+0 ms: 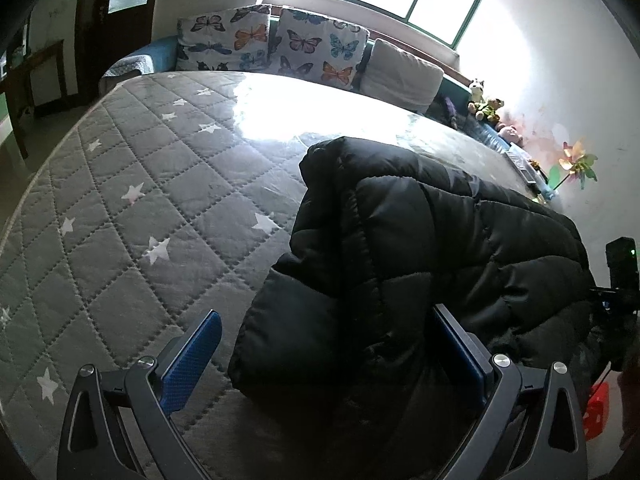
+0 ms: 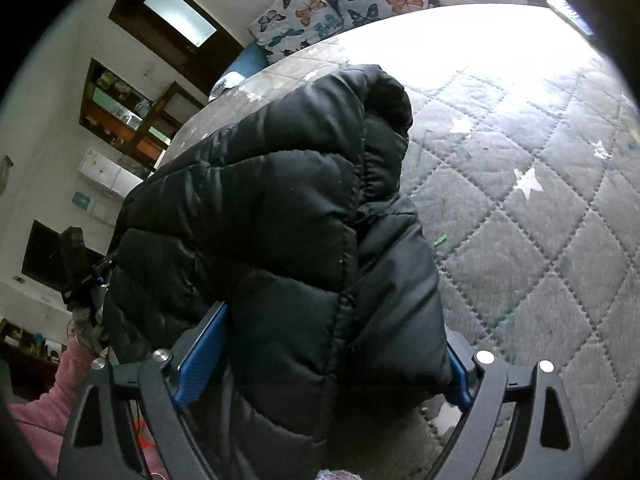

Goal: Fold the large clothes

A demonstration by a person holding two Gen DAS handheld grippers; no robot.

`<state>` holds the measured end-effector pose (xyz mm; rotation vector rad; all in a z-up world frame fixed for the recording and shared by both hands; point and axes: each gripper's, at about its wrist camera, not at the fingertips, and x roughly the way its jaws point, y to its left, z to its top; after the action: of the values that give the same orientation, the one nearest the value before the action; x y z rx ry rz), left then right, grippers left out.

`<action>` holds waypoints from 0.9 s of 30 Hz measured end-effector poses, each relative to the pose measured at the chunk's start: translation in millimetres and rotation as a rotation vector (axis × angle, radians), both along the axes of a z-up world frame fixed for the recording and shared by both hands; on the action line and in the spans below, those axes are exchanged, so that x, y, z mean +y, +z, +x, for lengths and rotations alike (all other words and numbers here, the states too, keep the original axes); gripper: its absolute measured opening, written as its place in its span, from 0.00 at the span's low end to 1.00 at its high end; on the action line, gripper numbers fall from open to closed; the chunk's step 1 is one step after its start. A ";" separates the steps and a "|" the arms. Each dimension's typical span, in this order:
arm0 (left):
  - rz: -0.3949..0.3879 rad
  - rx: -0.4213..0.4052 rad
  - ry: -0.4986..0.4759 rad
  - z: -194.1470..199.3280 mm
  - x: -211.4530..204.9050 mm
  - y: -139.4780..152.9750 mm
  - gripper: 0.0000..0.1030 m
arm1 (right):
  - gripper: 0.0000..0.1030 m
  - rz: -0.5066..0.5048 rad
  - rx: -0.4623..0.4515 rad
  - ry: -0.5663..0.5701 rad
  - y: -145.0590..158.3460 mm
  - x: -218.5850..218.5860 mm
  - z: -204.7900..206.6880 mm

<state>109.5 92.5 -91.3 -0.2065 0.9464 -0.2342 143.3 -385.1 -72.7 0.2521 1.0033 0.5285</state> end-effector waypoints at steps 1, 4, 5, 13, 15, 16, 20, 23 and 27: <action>-0.003 -0.001 -0.003 0.7 0.7 -0.3 1.00 | 0.96 0.004 0.003 -0.003 -1.4 0.9 -0.8; -0.010 -0.010 -0.015 0.6 1.7 -1.9 1.00 | 0.97 0.020 0.005 -0.007 -4.3 -1.6 -0.9; -0.012 -0.011 -0.018 -0.9 2.2 -1.7 1.00 | 0.98 0.027 0.007 -0.009 -5.6 -3.4 -1.0; -0.103 0.014 -0.061 5.6 12.4 -11.4 1.00 | 1.00 0.056 0.014 -0.016 -11.0 -8.9 0.8; -0.162 0.036 -0.074 9.5 18.3 -17.4 1.00 | 1.00 0.063 0.005 -0.020 -10.8 -10.1 -1.1; -0.215 0.055 -0.085 12.0 22.2 -21.8 1.00 | 1.00 0.064 0.001 -0.023 -10.9 -8.8 -2.2; -0.315 0.067 -0.097 8.2 25.0 -20.4 0.76 | 0.85 0.071 -0.030 -0.041 -5.5 -7.6 -12.2; -0.295 0.070 -0.074 2.4 16.5 -5.4 0.58 | 0.65 0.057 -0.062 -0.054 3.7 -2.6 -23.4; -0.275 0.051 -0.050 -2.8 3.0 26.8 0.48 | 0.47 0.088 -0.109 -0.076 21.0 -5.8 -34.2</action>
<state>106.7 95.5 -64.5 -0.4441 0.9686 -0.4072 109.1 -390.8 -51.8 0.3350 0.8629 0.5121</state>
